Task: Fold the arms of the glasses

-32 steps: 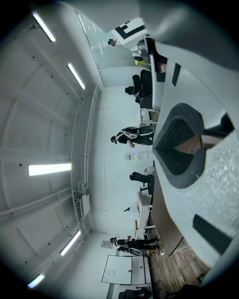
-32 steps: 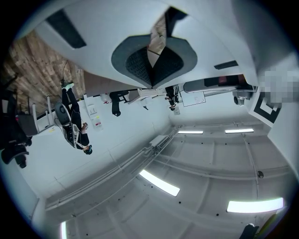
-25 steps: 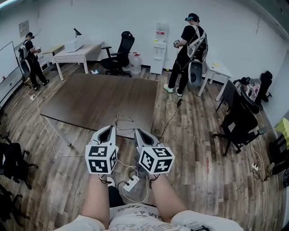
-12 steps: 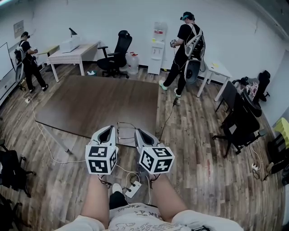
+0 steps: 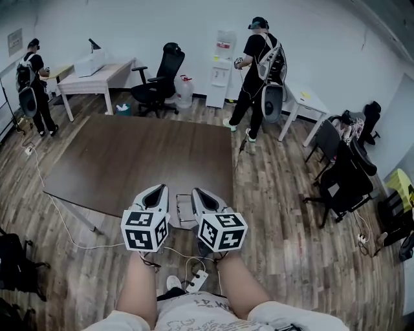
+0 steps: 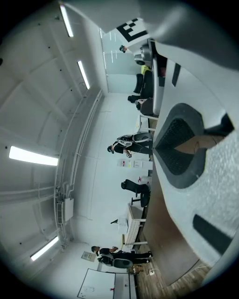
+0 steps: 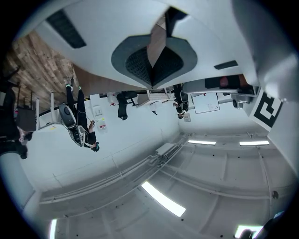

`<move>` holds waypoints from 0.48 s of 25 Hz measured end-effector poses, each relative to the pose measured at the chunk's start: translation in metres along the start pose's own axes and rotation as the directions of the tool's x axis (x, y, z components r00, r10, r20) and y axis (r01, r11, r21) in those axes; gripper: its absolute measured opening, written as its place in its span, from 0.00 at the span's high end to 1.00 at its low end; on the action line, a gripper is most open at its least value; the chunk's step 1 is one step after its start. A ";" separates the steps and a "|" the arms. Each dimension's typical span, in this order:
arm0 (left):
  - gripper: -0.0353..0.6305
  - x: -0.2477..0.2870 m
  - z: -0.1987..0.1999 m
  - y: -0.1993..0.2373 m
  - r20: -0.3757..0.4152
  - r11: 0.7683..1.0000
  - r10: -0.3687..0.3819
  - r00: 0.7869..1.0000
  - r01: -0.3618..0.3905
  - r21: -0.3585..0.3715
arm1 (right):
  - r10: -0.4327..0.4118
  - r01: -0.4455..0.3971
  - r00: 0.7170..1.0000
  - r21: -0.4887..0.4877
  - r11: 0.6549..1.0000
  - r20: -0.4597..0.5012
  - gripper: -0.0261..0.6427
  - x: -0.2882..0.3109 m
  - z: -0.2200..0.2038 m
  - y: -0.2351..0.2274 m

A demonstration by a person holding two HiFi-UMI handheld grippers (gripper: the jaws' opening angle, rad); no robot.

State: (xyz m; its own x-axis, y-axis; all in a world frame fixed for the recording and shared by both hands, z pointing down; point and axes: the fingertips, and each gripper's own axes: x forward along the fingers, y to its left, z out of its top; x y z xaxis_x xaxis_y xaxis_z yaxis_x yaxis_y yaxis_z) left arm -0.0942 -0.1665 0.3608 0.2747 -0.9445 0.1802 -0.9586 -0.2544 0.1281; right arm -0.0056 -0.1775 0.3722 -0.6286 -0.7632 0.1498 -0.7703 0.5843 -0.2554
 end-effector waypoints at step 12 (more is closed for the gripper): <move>0.93 0.068 -0.002 0.077 -0.057 0.995 -0.101 0.993 0.100 -0.010 | -0.150 0.150 0.989 -0.024 0.988 0.008 0.94 0.085 0.010 -0.009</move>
State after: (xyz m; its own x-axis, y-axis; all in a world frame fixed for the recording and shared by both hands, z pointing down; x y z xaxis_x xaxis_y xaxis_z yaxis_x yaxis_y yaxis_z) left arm -0.1493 -0.2498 0.3844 0.3736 -0.9007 0.2217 -0.9255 -0.3457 0.1550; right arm -0.0515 -0.2505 0.3778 -0.5055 -0.8441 0.1790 -0.8581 0.4699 -0.2070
